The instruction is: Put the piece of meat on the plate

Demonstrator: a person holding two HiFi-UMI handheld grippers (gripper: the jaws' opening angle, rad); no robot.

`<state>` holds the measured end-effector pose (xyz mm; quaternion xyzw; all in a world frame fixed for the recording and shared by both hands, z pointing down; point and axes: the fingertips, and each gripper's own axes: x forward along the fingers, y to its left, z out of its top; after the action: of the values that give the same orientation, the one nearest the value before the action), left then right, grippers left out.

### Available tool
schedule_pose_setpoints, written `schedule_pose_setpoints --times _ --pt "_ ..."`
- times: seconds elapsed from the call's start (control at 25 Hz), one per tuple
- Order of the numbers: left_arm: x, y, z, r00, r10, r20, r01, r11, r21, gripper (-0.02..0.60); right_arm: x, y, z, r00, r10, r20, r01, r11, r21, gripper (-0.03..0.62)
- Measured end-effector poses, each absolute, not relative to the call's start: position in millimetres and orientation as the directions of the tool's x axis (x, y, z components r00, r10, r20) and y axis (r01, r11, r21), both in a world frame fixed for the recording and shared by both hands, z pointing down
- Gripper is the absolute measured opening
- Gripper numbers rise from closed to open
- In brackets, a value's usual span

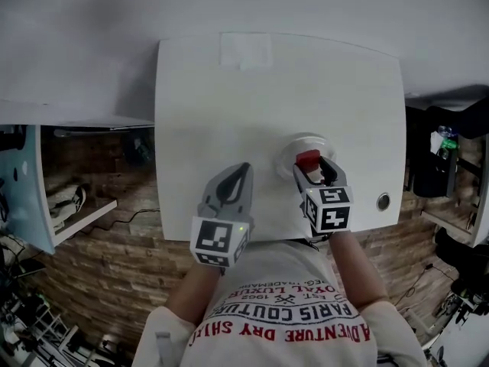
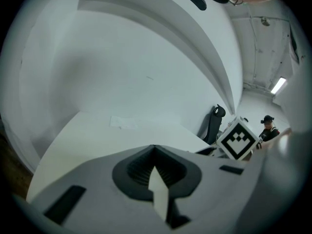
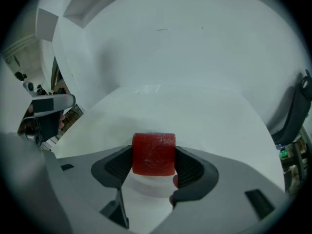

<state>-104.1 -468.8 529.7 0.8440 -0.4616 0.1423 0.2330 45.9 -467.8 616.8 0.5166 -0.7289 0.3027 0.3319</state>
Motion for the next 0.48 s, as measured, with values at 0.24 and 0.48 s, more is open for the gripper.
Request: schedule_pose_setpoints --times 0.24,0.48 --pt "-119 -464 535 0.521 -0.719 0.461 -0.854 -0.448 0.266 -0.002 48 -471 633 -0.194 -0.513 0.836 -0.96 0.276 -0.053 0.275" --pt "-124 -460 543 0.524 -0.71 0.471 -0.852 -0.441 0.282 -0.001 45 -474 638 -0.174 -0.517 0.838 -0.964 0.263 -0.038 0.275"
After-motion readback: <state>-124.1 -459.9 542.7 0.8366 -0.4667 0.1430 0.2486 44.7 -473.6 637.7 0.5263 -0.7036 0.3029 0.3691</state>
